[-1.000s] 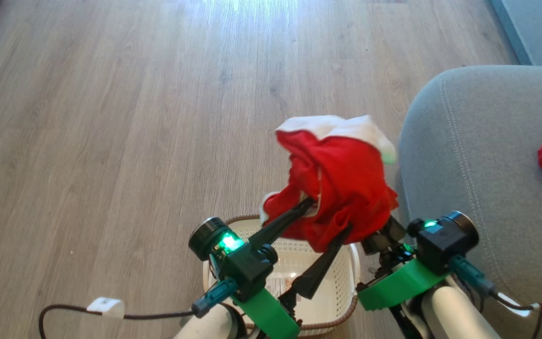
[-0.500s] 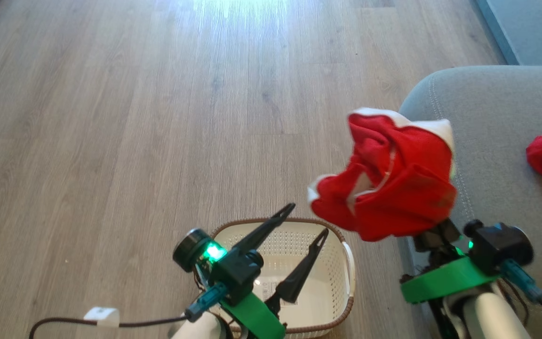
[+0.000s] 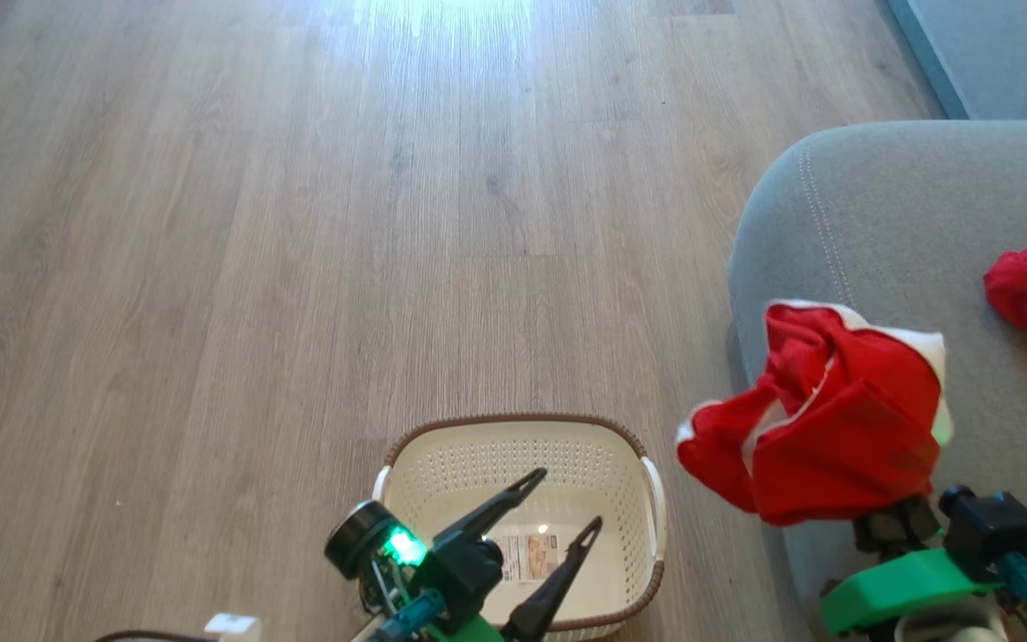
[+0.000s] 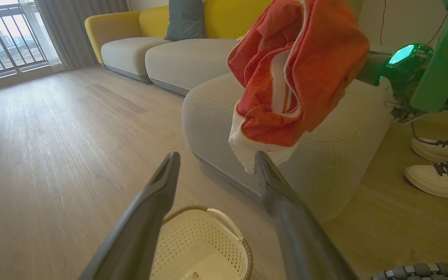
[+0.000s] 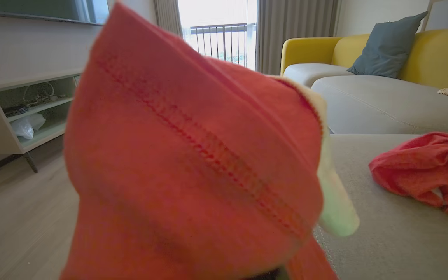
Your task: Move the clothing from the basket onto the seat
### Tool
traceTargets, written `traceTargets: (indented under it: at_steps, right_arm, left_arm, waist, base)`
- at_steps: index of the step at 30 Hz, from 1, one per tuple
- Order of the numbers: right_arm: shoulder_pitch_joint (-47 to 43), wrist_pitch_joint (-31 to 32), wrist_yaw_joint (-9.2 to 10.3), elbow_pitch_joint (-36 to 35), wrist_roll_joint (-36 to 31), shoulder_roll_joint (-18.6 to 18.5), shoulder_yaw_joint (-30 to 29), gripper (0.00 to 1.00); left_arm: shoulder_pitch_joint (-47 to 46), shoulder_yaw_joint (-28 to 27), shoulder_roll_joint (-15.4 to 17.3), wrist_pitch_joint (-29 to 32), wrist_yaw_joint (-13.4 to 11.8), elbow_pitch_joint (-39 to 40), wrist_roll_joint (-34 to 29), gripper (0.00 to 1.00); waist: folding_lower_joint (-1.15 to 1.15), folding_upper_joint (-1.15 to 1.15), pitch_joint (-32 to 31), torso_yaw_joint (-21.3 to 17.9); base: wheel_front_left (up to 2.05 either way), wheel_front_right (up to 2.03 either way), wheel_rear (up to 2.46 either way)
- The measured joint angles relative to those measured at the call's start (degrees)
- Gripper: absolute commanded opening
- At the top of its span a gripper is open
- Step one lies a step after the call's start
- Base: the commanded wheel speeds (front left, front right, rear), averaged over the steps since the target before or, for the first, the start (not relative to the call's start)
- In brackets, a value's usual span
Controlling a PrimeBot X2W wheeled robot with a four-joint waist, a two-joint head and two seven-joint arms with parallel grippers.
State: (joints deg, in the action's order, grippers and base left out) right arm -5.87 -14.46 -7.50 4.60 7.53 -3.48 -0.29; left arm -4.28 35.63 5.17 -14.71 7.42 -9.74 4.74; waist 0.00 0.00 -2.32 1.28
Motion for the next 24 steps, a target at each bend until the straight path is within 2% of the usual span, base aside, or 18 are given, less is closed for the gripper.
traceTargets:
  at_steps: [5,18,24]
  right_arm:
    - [-0.63,0.00,0.00,2.15,0.02,0.59,-1.98,0.00]
    - [-0.48,0.00,0.00,2.63,2.12,1.01,-1.57,0.00]
    - [0.31,0.00,0.00,2.04,2.11,1.05,-1.26,0.00]
  left_arm:
    - [-0.01,-0.08,0.03,0.00,0.00,-2.90,-0.15,1.00]
    - [-0.01,0.57,-0.11,0.00,0.00,-4.28,0.81,1.00]
    - [-0.01,-0.60,-0.18,0.00,0.00,-4.23,0.81,1.00]
  waist:
    - [0.00,0.00,0.24,-0.26]
    - [0.00,0.00,0.17,-0.81]
    - [0.00,0.00,0.42,-2.39]
  base:
    - [0.00,0.00,0.00]
    - [0.00,0.00,0.00]
    - [0.00,0.00,0.00]
